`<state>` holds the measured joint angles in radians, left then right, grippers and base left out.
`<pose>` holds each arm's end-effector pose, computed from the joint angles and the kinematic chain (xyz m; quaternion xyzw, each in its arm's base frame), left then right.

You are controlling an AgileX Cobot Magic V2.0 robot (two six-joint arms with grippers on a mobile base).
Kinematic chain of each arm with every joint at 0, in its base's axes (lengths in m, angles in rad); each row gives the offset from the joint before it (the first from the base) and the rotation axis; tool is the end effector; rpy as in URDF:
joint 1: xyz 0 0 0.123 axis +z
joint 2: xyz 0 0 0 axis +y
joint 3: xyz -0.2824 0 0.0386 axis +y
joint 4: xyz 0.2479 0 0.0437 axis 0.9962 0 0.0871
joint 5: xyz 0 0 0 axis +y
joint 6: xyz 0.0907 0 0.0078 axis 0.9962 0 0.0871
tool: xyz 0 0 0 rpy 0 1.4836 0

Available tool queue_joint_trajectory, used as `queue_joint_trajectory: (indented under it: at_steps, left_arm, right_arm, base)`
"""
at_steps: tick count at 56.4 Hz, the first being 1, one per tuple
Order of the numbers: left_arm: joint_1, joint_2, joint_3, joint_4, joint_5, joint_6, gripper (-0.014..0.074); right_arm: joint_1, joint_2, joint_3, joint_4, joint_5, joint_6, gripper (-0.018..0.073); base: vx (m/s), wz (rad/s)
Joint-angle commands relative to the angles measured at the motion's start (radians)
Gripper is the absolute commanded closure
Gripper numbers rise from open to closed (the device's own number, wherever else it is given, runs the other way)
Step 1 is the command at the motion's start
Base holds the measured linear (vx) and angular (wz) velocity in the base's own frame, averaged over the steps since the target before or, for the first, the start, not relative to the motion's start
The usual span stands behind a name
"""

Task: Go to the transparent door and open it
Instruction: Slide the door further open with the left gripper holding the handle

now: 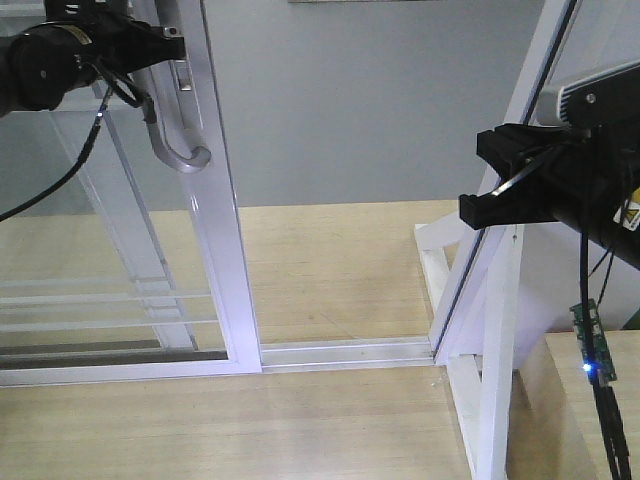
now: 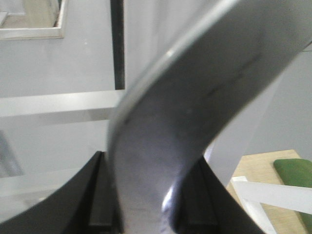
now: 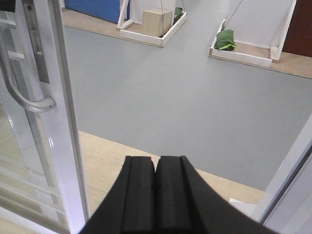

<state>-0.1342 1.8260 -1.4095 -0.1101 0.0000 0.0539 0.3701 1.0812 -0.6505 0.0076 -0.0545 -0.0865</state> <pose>0.4352 -0.0588 0.2966 0.0317 0.8128 -0.0553 0.5790 0.2163 0.0839 0.3005 -0.1783 0.7815 0.0866 0.5916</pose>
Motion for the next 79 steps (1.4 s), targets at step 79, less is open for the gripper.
queue_joint_trajectory:
  at_steps: [79]
  left_arm:
    - [0.247,-0.293,0.057,0.110,0.012,0.008,0.0599]
  right_arm:
    - [-0.003,-0.020,-0.029,-0.008,-0.049,-0.009,0.0565]
  base:
    - [0.00,0.00]
